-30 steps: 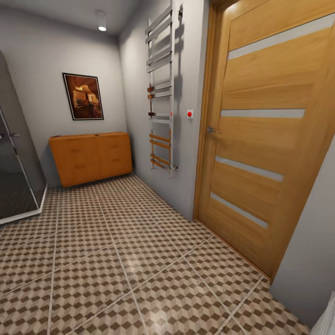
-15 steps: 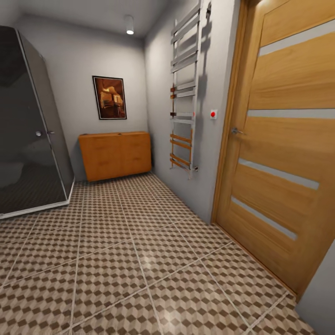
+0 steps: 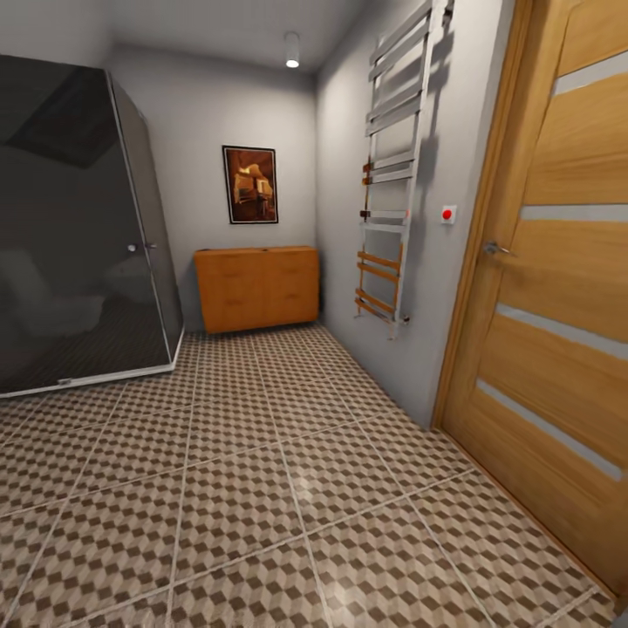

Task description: Take the four mousetraps from the cabinet in the bathroom and place them on the bathroom floor. Make sure all four end up on the same floor surface, and ensure that at least two of them are either under or directly next to the same bathroom sink.

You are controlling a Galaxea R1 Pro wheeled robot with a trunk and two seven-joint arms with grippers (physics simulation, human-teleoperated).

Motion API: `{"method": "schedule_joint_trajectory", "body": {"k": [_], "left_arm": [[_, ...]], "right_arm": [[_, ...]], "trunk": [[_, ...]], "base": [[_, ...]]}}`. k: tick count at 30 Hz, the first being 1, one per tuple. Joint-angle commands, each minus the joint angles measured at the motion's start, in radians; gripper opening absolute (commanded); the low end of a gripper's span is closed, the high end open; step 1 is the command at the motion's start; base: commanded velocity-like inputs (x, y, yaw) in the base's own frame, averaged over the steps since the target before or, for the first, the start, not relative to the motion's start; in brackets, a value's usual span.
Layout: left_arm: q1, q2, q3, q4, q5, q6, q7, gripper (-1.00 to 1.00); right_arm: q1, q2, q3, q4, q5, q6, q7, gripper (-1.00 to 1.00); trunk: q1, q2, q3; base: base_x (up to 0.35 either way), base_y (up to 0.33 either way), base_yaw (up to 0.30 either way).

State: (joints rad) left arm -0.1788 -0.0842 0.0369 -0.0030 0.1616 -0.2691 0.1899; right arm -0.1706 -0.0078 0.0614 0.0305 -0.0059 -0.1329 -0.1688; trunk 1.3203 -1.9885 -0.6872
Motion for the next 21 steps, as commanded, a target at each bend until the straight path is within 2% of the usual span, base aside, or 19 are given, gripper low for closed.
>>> {"method": "schedule_joint_trajectory", "body": {"k": [1,12,21], "left_arm": [[-0.001,0.0,0.003,0.001,0.004,-0.004,0.0,1.0],[-0.001,-0.005,0.004,0.001,0.004,-0.004,-0.001,1.0],[-0.001,-0.003,0.004,0.001,0.005,-0.001,-0.001,1.0]], "right_arm": [[-0.001,0.0,0.006,0.003,-0.001,-0.005,-0.003,1.0],[-0.001,0.0,0.006,0.003,0.0,-0.005,-0.003,1.0],[-0.001,-0.001,0.006,0.003,0.0,-0.004,-0.002,1.0]], "trunk": [[0.0,0.0,-0.001],[0.0,0.0,-0.001],[0.0,0.0,-0.001]], "base": [[0.0,0.0,0.284],[0.013,0.0,0.284],[0.221,0.0,0.25]]}}
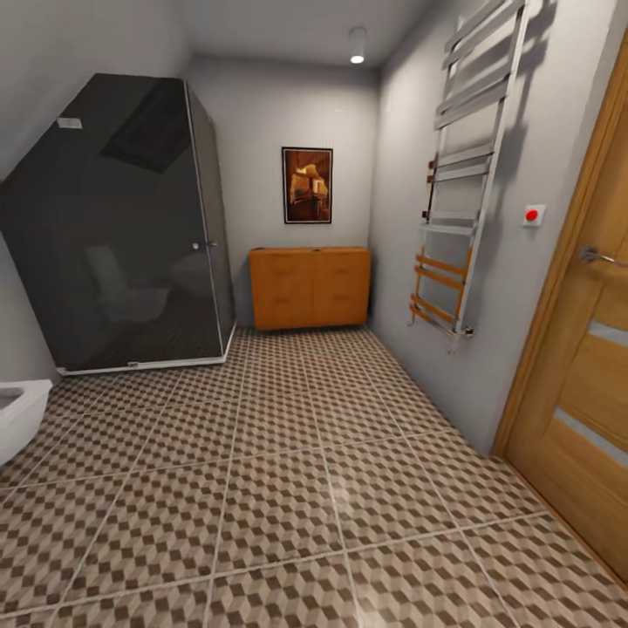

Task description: Take the four mousetraps from the cabinet in the bathroom and place them on the bathroom floor. Make sure all four end up on the same floor surface, and ensure that at least two of them are either under or directly next to the same bathroom sink.

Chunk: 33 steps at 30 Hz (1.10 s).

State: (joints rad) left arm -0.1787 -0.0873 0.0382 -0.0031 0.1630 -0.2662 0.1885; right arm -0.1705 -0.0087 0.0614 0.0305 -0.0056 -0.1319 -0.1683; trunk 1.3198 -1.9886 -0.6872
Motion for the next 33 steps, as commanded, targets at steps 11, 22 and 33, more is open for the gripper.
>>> {"method": "schedule_joint_trajectory", "body": {"k": [11,22,33], "left_arm": [[-0.001,0.0,0.003,0.0,0.004,-0.002,0.0,1.0],[-0.001,0.001,0.003,0.0,0.004,0.017,0.0,1.0],[-0.001,0.001,0.003,0.0,0.003,0.029,0.0,1.0]], "right_arm": [[-0.001,0.0,0.006,0.003,-0.002,-0.006,-0.003,1.0],[-0.001,-0.001,0.006,0.003,-0.002,-0.005,-0.003,1.0],[-0.001,-0.002,0.006,0.002,-0.002,-0.004,-0.004,1.0]], "trunk": [[0.0,0.0,-0.001],[0.0,0.0,-0.001],[0.0,0.0,-0.001]], "base": [[0.317,0.0,0.025],[0.323,0.0,0.002],[0.323,0.0,0.0]]}}
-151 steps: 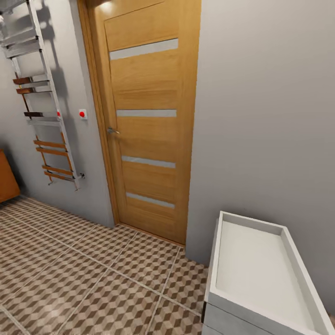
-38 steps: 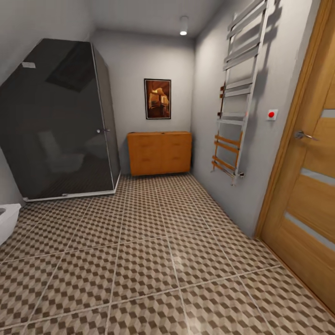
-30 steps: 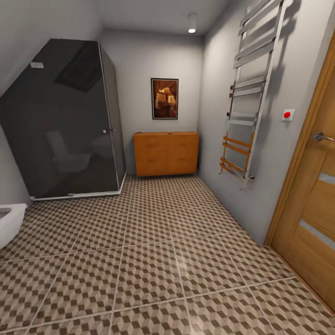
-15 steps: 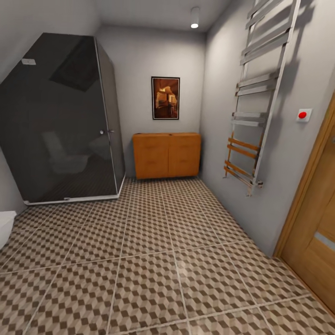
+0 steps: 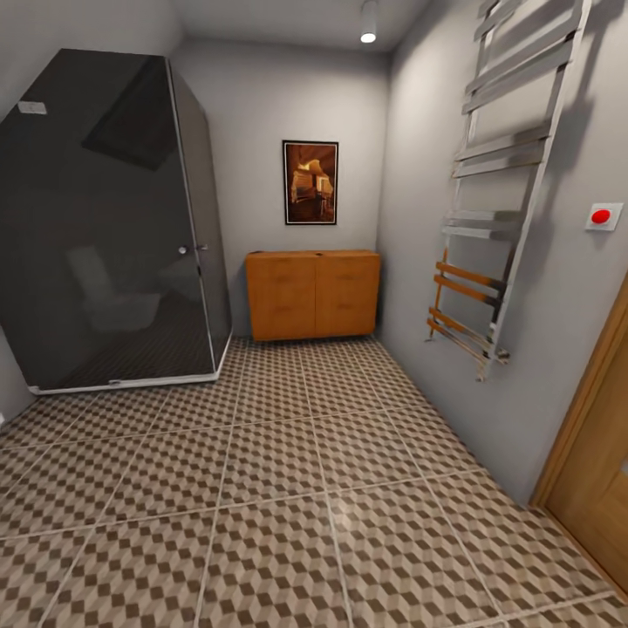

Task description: Take the four mousetraps from the cabinet in the bathroom and place them on the bathroom floor. Make sure all four end up on the same floor surface, and ensure that at least two of them are either under or directly next to the same bathroom sink.

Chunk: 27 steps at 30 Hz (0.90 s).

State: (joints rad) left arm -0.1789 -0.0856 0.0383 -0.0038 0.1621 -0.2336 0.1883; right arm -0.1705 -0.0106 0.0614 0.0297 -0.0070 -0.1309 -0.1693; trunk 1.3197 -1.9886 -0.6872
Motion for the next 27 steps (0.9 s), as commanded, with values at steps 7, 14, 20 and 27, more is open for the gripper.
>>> {"method": "schedule_joint_trajectory", "body": {"k": [7,14,20,27], "left_arm": [[-0.001,0.0,0.003,0.001,0.004,-0.004,0.0,1.0],[-0.001,0.0,0.003,0.001,0.004,-0.004,0.0,1.0],[-0.001,0.0,0.003,0.001,0.004,-0.003,0.0,1.0],[-0.001,0.0,0.003,0.001,0.004,-0.003,0.0,1.0]], "right_arm": [[-0.001,0.001,0.006,0.003,-0.001,-0.002,-0.003,1.0],[-0.001,0.001,0.006,0.004,-0.001,-0.003,-0.004,1.0],[-0.001,0.0,0.006,0.004,-0.001,-0.004,-0.003,1.0],[-0.001,-0.001,0.006,0.004,-0.001,-0.005,-0.003,1.0]], "trunk": [[0.0,0.0,-0.001],[0.0,0.0,-0.001],[0.0,0.0,-0.001],[0.0,0.0,-0.001]], "base": [[0.323,0.0,0.0],[0.323,0.0,0.035],[0.323,0.0,0.183],[0.323,0.0,0.087]]}}
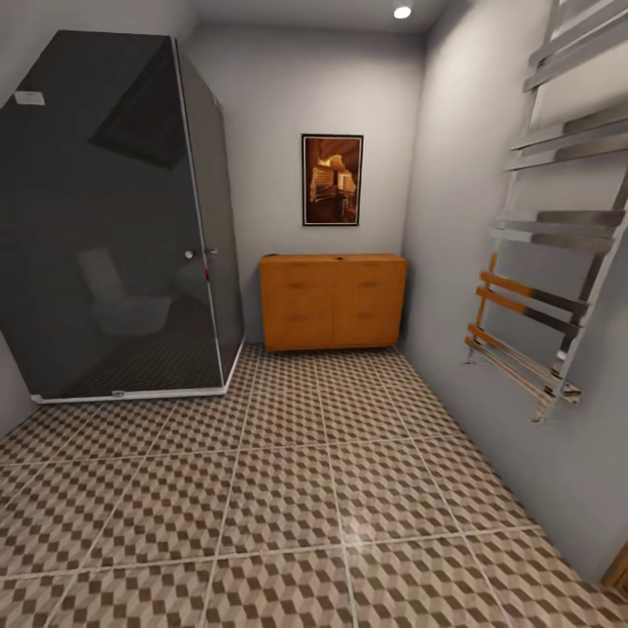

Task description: Take the four mousetraps from the cabinet in the bathroom and place them on the bathroom floor. Make sure all four end up on the same floor surface, and ensure that at least two of them are either under or directly next to the same bathroom sink.

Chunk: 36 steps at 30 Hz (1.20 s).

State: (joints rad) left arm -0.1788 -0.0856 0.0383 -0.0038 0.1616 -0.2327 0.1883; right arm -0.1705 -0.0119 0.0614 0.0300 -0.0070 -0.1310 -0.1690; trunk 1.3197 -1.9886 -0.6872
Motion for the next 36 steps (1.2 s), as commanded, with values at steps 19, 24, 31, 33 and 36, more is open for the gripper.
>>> {"method": "schedule_joint_trajectory", "body": {"k": [19,24,31,33,36], "left_arm": [[-0.001,-0.001,0.003,0.001,0.004,-0.004,0.0,1.0],[-0.001,-0.001,0.003,0.001,0.004,-0.004,0.0,1.0],[-0.001,-0.001,0.003,0.001,0.004,-0.004,0.0,1.0],[-0.001,0.0,0.003,0.001,0.004,-0.004,0.0,1.0],[-0.001,0.0,0.003,0.001,0.004,-0.003,0.0,1.0]], "right_arm": [[-0.002,0.001,0.006,0.003,-0.001,-0.006,-0.003,1.0],[-0.001,0.001,0.006,0.003,-0.001,-0.006,-0.003,1.0],[-0.001,0.0,0.006,0.003,-0.001,-0.006,-0.003,1.0],[-0.001,0.001,0.006,0.003,-0.001,-0.005,-0.003,1.0],[-0.001,0.001,0.006,0.003,-0.001,-0.005,-0.003,1.0]], "trunk": [[0.0,0.0,-0.001],[0.0,0.0,-0.001],[0.0,0.0,-0.001],[0.0,0.0,-0.001],[0.0,0.0,-0.001]], "base": [[0.323,0.0,0.006],[0.323,0.0,0.0],[0.323,0.0,0.0],[0.323,0.0,0.0],[0.323,0.0,0.0]]}}
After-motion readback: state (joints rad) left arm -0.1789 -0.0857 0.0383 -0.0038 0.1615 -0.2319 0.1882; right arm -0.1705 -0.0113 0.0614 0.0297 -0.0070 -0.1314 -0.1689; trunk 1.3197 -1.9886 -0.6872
